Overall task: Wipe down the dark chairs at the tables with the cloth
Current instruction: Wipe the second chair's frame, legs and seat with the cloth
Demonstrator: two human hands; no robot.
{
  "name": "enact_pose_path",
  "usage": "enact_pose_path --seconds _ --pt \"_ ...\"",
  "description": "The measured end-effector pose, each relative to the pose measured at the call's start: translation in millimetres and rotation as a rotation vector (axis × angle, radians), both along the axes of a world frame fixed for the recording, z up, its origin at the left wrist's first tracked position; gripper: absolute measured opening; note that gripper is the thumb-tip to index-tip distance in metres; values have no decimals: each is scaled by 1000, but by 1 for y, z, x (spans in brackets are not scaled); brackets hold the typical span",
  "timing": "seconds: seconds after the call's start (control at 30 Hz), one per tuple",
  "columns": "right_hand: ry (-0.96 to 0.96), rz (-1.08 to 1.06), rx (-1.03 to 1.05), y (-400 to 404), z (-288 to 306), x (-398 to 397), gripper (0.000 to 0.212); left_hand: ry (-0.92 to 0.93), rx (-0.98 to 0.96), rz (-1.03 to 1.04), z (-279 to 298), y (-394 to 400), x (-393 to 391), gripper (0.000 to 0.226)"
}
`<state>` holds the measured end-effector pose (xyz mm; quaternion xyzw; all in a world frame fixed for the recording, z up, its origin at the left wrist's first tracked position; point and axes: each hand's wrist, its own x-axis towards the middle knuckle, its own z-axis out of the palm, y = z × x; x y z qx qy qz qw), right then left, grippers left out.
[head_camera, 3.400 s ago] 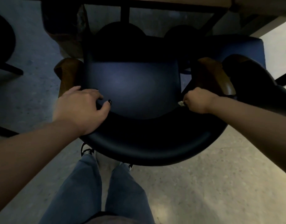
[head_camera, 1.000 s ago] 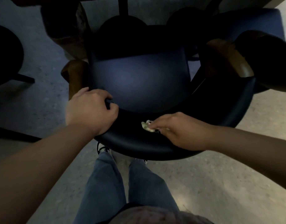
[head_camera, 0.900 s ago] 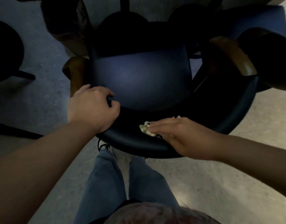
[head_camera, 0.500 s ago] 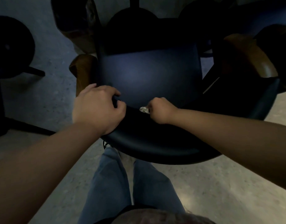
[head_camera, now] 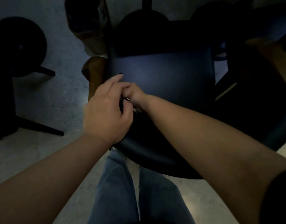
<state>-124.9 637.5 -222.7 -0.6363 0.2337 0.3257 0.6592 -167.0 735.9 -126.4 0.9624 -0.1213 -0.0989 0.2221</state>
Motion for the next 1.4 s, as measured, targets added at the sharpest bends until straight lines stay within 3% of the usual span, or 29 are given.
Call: enact_pose_path --seconds 0.07,0.13,0.23,0.33,0.43,0.7,0.83,0.93,1.07,1.2,1.3,1.4 --pt "-108 106 -65 -2 -1 -8 25 -9 -17 8 0 1 -1 41" --pt "-187 385 -285 -20 -5 -18 25 -12 -15 -1 -1 1 -1 40" --pt "-148 710 -579 -60 -13 -42 26 -20 -16 -15 0 1 -1 38" --pt "1 580 -521 -80 -8 -59 27 -31 -40 -7 -1 2 -2 36" --pt "-5 473 -496 -62 -7 -52 29 -40 -55 -7 -2 2 -3 37" --pt "-194 213 -244 -19 39 -46 31 -32 -60 8 -5 2 -2 45" --pt "-423 295 -248 -31 90 -88 34 -38 -79 12 -6 2 -2 44" --pt "-570 347 -254 -42 104 -110 49 -33 -91 16 -5 2 -2 42" --pt "-330 534 -499 -51 65 -85 52 -23 -71 -3 -5 2 -1 36" --pt "16 509 -648 -56 24 -60 22 -37 -60 1 -5 2 -1 34" --pt "3 545 -710 -49 22 -58 29 -41 -51 -8 -7 3 0 33" --pt "-37 440 -663 -44 48 -71 27 -39 -67 -8 -7 3 0 32"
